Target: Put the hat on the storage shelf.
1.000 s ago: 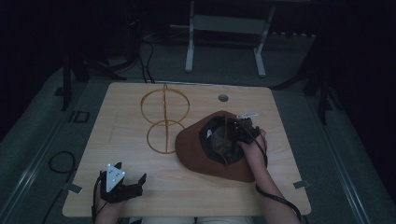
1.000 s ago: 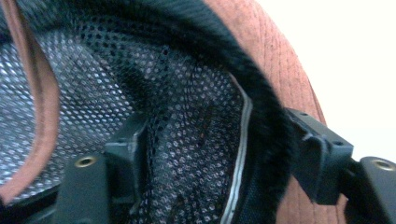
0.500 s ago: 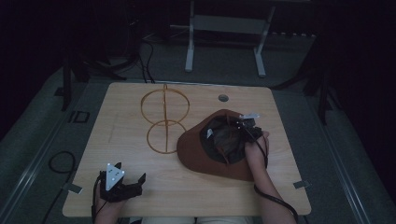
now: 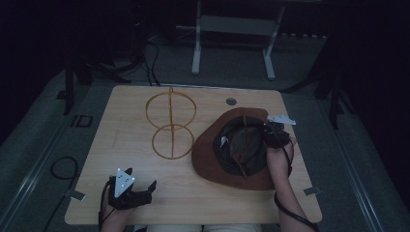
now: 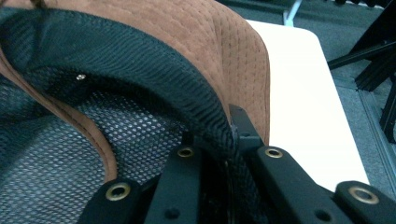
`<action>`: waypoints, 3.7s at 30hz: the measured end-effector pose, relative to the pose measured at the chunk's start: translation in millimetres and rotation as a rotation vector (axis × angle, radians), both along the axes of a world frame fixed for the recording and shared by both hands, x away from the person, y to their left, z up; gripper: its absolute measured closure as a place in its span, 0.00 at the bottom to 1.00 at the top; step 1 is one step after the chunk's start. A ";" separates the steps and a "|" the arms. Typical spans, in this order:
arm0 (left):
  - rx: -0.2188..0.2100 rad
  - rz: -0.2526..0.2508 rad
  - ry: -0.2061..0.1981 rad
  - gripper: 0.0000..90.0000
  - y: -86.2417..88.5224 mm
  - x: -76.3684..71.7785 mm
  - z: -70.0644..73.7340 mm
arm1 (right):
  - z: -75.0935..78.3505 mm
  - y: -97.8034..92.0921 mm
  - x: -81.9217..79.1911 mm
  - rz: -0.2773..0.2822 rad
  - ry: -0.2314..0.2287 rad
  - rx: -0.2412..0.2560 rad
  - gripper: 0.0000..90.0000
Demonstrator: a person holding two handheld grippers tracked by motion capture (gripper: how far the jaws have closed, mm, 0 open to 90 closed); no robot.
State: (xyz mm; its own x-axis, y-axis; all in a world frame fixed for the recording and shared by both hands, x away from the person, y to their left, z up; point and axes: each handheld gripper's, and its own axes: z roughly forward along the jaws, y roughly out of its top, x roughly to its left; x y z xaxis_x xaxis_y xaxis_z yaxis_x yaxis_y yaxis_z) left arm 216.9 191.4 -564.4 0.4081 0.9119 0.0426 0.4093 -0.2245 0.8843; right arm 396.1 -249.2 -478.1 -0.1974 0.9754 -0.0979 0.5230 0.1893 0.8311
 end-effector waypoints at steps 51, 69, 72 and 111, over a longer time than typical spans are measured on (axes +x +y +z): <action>0.098 -0.283 -0.040 0.16 -203.7 92.4 102.2 | 32.7 8.1 -67.6 0.092 -0.119 0.042 0.94; 0.216 -0.190 -0.008 0.90 -217.6 128.0 82.7 | 33.0 24.0 -77.6 0.140 -0.097 0.055 0.94; 0.199 -0.177 -0.015 0.97 -216.5 128.1 86.1 | 32.1 25.1 -79.7 0.139 -0.100 0.051 0.93; -0.114 -0.822 -0.488 0.97 -123.7 58.9 120.6 | 48.1 -24.7 -137.3 0.629 -0.132 0.164 0.53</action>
State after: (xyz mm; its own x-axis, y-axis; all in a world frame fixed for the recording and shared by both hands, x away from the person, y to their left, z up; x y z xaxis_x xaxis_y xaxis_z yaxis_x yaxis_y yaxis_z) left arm 275.8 67.7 -443.7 0.8820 0.3582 0.3062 -0.2568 -0.1795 0.9496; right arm 258.8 -273.8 -430.0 -0.7306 0.6825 -0.0202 0.2459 0.2905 0.9247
